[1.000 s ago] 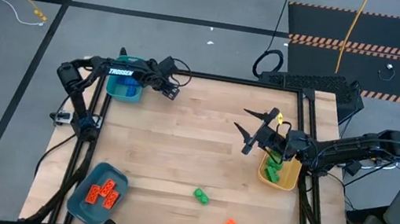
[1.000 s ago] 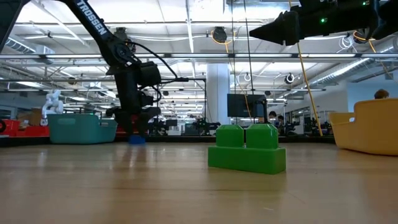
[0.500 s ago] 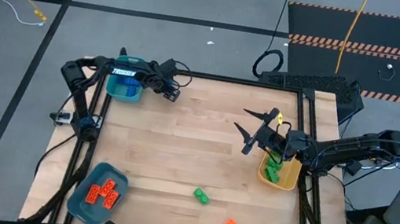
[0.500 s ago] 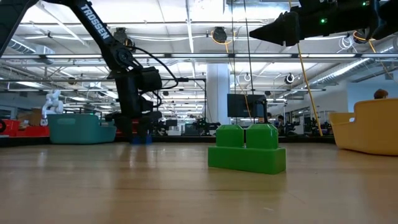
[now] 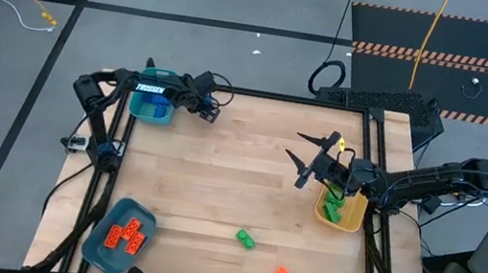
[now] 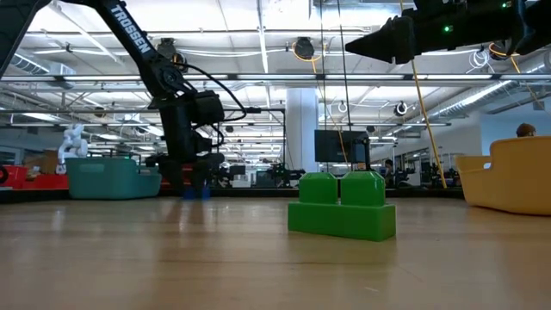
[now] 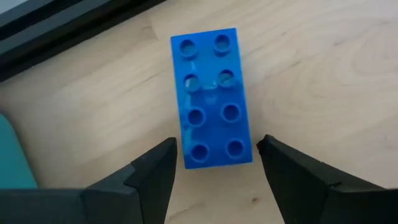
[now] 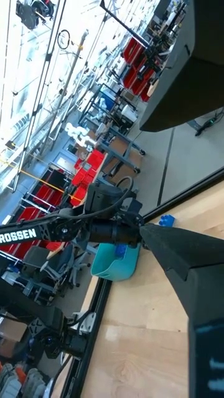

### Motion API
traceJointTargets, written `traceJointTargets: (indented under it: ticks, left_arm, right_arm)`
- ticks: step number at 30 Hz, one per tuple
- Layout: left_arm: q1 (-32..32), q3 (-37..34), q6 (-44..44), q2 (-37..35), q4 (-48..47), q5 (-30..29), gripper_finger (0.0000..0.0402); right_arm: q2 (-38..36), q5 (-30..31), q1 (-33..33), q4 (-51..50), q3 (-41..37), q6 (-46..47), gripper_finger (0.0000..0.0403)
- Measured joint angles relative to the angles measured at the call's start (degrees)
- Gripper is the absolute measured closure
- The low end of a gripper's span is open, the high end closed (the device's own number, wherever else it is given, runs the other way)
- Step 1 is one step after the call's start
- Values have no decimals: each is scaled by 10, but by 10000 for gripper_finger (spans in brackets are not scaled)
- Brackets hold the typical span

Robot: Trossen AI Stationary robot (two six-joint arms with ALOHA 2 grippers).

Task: Sort & place blocks by color
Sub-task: Put the blue game piece into the light blue bin

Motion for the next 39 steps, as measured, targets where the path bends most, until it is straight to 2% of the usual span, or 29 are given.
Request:
traceJointTargets:
  ticks: [9, 21, 24, 28, 34, 39]
  left_arm:
    - [2, 1, -2, -1, 59, -18, 168]
    - [0, 3, -13, 31, 57, -27, 170]
    - [-1, 3, -2, 30, 60, -27, 193]
    - [-4, 2, 22, 29, 70, -25, 262]
    - [-6, 1, 43, 17, 65, -6, 263]
    - [-5, 1, 46, -57, 18, -3, 263]
  right_arm:
    - [0, 0, 0, 0, 0, 0, 149]
    - [0, 1, 0, -1, 0, -1, 149]
    - [0, 1, 0, -1, 0, -1, 149]
    - [0, 1, 0, -1, 0, -12, 149]
    - [-8, 3, 0, -13, 0, -17, 149]
    - [-21, 4, 0, -28, 0, -16, 149]
